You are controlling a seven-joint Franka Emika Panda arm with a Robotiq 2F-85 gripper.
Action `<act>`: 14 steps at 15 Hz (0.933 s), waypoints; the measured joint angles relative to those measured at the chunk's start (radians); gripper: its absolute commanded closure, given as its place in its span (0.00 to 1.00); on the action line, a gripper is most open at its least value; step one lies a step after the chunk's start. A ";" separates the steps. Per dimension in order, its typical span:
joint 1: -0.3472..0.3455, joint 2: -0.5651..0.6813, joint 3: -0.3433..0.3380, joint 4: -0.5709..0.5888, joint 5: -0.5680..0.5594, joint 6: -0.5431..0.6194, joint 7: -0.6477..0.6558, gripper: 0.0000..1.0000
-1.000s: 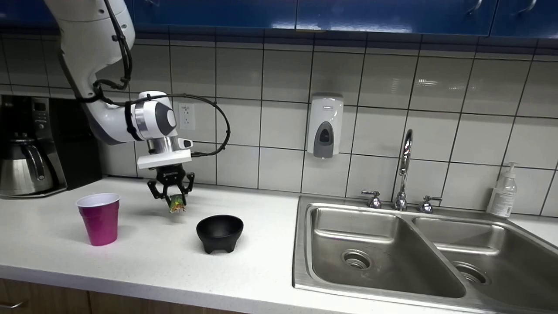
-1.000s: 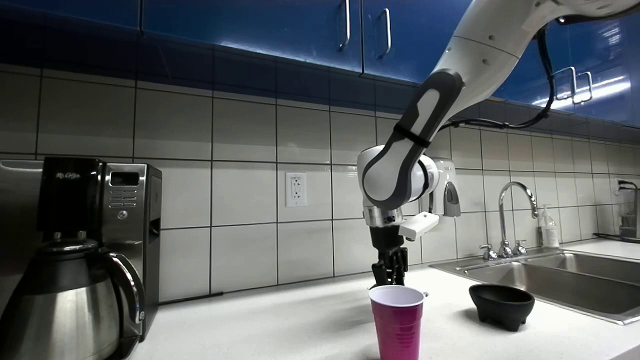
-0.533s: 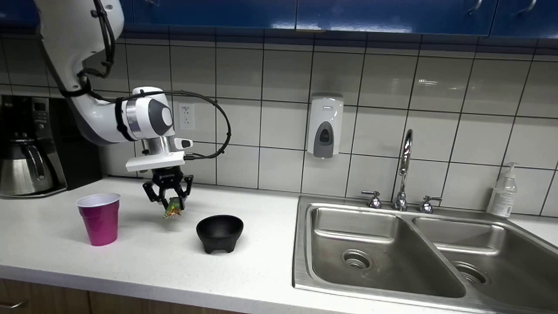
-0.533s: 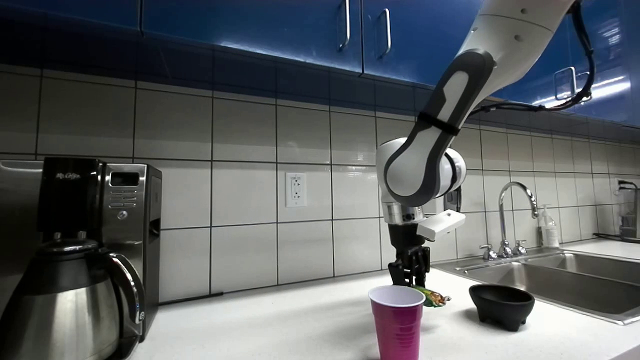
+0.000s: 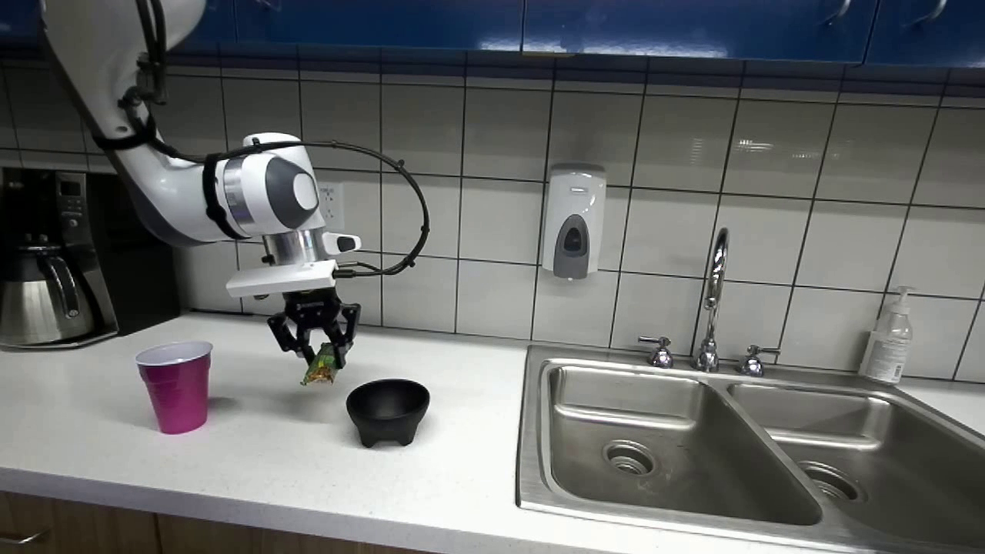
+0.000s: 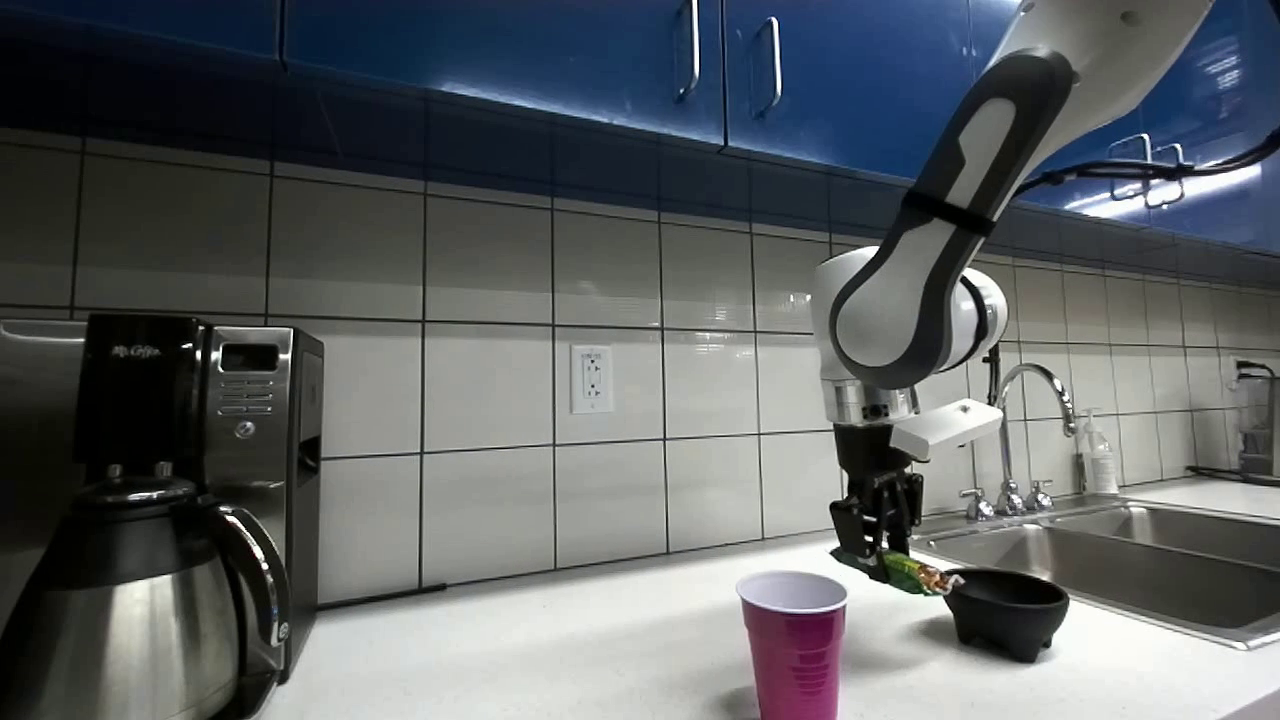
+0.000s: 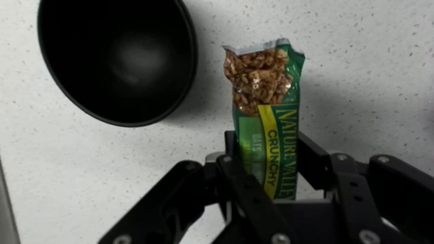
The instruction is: Put the chocolate bar inside the black bowl
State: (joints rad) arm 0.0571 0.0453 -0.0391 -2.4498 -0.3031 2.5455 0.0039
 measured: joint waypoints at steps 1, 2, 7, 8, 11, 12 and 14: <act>-0.011 -0.013 -0.005 -0.005 -0.001 0.000 0.000 0.82; -0.021 -0.025 -0.011 -0.007 -0.004 0.000 0.001 0.82; -0.070 -0.052 -0.033 -0.008 -0.037 0.000 0.018 0.82; -0.078 -0.052 -0.038 -0.008 -0.037 0.002 0.018 0.82; -0.101 -0.051 -0.053 -0.008 -0.037 0.015 0.018 0.82; -0.108 -0.049 -0.059 -0.008 -0.037 0.024 0.018 0.82; -0.121 -0.041 -0.068 -0.008 -0.037 0.045 0.018 0.82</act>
State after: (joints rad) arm -0.0637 0.0043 -0.1073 -2.4574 -0.3403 2.5901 0.0222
